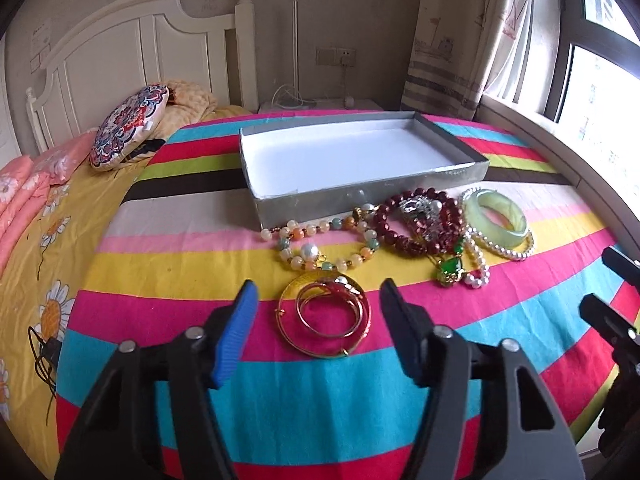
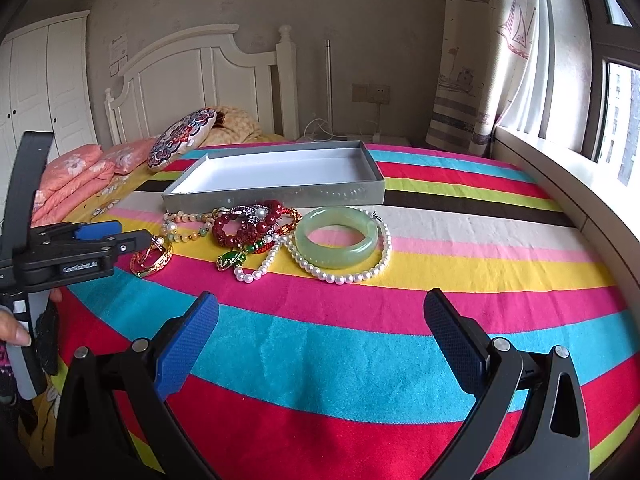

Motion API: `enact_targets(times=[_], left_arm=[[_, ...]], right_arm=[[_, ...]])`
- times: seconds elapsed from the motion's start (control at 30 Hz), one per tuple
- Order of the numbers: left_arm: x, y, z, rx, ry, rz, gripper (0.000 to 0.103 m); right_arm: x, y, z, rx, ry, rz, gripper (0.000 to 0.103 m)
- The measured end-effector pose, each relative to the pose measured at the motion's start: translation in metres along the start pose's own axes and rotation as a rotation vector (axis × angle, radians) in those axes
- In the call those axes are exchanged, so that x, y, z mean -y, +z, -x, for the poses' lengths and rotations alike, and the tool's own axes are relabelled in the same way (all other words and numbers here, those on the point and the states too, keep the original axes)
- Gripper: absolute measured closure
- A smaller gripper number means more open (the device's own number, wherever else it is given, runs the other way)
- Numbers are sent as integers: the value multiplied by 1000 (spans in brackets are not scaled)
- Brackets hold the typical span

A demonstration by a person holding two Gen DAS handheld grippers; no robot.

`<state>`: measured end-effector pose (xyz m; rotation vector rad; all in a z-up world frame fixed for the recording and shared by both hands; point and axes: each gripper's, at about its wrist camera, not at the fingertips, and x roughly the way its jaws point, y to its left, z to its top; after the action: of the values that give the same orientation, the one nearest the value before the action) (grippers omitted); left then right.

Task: Organize jewelry
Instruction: 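Close the left tool on the gold rings while the right tool reaches the jade bangle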

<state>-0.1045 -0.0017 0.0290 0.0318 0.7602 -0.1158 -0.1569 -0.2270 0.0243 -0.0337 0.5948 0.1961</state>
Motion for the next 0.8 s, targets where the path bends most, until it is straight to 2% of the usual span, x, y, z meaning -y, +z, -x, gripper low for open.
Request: enact_targets(times=[0.17,0.23,0.3,0.47,0.53,0.6,0.7,0.73,0.8], left_arm=[[2,-5,-8,-28,2,-49,43],[1,-3,-14,-41,0,-56,59],[-2,-2,-20,-69,-31,-48,66],[2,-1,-23,-76,-57,-85,66],[1,-1,-22,-70,-71,-81,66],[-1,-1,-16,-41,-78,-65,66],[-5,1,-2,10,-91,-29,66],[-7,2,4,26,-101,-18,66],[-9,4,13,51,-104,-12,66]], right_arm=[[0,1,-2,-5,3,-8,4],[0,2,-3,-12,4,-4,4],[-1,3,-4,-20,9,-3,4],[6,16,-13,-29,-11,10,4],[11,24,-27,-65,-23,24,4],[15,32,-42,-102,-43,21,4],[22,42,-64,-152,-20,16,5],[22,43,-68,-157,-22,19,8],[21,47,-79,-176,-33,45,22]])
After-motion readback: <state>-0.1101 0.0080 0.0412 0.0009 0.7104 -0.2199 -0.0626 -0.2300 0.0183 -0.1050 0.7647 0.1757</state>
